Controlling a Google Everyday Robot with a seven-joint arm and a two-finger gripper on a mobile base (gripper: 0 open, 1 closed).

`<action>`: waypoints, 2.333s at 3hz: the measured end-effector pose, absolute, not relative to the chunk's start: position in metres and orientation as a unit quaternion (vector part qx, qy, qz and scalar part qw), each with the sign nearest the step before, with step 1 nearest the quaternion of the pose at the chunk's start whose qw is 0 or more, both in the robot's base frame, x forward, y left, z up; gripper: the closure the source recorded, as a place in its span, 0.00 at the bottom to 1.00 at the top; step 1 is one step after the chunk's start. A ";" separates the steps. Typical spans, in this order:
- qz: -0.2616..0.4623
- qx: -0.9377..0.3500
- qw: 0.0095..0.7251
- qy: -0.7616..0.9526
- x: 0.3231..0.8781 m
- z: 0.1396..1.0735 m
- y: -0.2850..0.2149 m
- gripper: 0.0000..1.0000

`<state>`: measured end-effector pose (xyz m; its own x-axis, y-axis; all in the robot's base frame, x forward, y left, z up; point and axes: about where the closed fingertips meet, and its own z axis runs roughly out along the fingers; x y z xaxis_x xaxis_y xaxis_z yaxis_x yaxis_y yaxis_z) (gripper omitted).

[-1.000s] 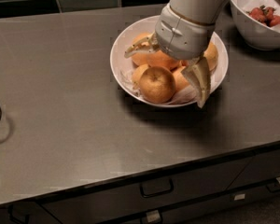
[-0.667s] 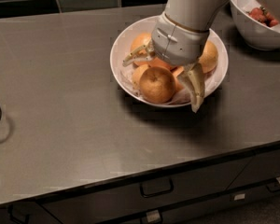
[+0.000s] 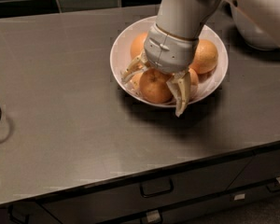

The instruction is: Pick orange from white bowl

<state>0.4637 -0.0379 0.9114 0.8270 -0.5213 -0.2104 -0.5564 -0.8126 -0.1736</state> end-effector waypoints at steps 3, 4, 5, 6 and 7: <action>0.062 -0.954 0.097 0.276 0.471 0.916 -0.040 0.13; 0.020 -0.955 0.095 0.281 0.480 0.942 -0.047 0.11; 0.000 -0.955 0.097 0.281 0.486 0.954 -0.048 0.10; 0.005 -0.957 0.100 0.273 0.492 0.947 -0.044 0.17; 0.014 -0.958 0.101 0.267 0.495 0.938 -0.041 0.20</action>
Offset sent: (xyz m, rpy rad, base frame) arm -0.0123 -0.0088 -0.0097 -0.0643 0.0734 0.0554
